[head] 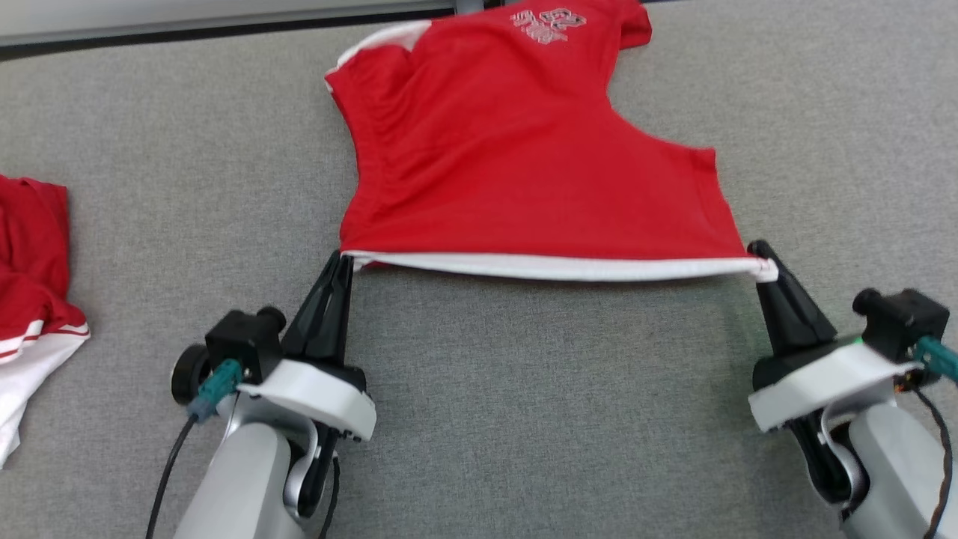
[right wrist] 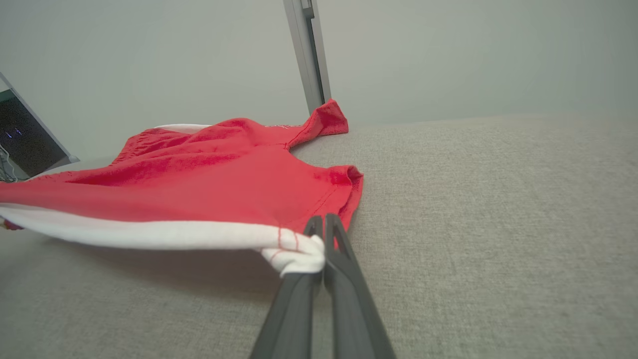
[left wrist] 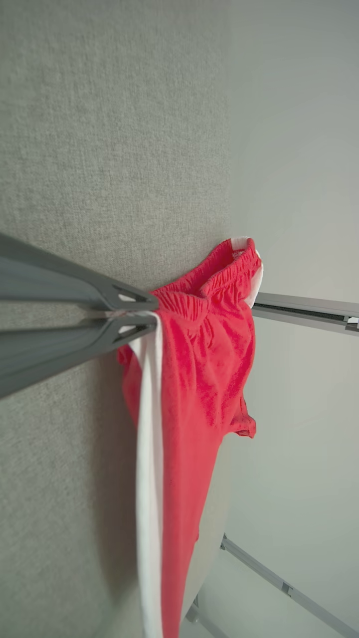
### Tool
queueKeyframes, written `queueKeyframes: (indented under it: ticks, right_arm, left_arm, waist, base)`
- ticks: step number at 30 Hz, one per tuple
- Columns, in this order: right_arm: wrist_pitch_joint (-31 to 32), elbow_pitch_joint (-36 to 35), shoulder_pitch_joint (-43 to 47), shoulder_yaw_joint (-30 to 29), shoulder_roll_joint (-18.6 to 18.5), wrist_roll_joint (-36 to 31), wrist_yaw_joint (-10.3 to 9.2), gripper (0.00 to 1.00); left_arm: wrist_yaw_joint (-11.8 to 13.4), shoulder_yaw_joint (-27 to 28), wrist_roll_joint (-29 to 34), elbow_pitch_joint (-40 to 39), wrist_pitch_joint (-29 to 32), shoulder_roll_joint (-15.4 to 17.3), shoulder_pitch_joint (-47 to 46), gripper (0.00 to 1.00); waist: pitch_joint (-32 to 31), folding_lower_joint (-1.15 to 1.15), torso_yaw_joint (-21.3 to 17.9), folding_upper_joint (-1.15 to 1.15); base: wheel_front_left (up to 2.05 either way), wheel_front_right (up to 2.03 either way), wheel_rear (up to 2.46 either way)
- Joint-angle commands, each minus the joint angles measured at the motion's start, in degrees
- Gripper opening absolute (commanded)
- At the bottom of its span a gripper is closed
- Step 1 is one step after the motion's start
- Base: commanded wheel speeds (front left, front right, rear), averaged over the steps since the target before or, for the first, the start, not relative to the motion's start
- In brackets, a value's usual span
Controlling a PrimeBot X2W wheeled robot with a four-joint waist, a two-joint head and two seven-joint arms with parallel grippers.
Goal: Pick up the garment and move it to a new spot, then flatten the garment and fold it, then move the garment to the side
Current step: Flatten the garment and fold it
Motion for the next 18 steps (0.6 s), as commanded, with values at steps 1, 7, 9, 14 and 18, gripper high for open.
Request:
queueKeyframes:
  ticks: [1, 7, 9, 14, 18]
  right_arm:
    - [-0.27, -2.18, 4.01, -1.57, 0.4, -1.32, -0.01, 0.0]
    - [-0.27, -8.91, 14.62, -5.51, 1.97, -5.48, -0.01, 0.0]
    - [-0.27, -10.86, 17.68, -6.78, 2.24, -6.64, -0.01, 0.0]
    - [0.03, -14.32, 23.07, -9.32, 2.68, -8.85, -0.01, 0.0]
    - [1.92, -17.5, 26.61, -11.47, 3.38, -10.2, -0.01, 0.0]
  left_arm:
    - [0.4, 0.72, 0.68, -2.34, -0.1, 0.29, 3.27, 0.0]
    - [1.41, 0.79, 2.77, -8.82, -0.11, 0.71, 13.59, 0.0]
    - [1.87, 0.49, 3.09, -10.26, -0.11, 0.9, 16.5, 0.0]
    - [2.55, -0.14, 3.03, -13.15, 0.79, 1.14, 21.1, 0.0]
    - [3.26, -0.65, 2.61, -16.02, 2.3, 1.15, 23.74, 0.0]
  waist:
    - [-3.1, 0.0, -0.34, 0.0]
    - [-6.79, 0.0, -0.66, 0.0]
    - [-7.81, 0.0, -0.65, 0.0]
    - [-9.35, 0.0, -0.47, 0.0]
    - [-10.16, 0.0, -0.34, 0.0]
  base:
    - [0.0, 0.0, 0.0]
    - [0.0, 0.0, 0.0]
    - [0.0, 0.0, 0.0]
    - [0.0, 0.0, 0.0]
    - [0.0, 0.0, 0.0]
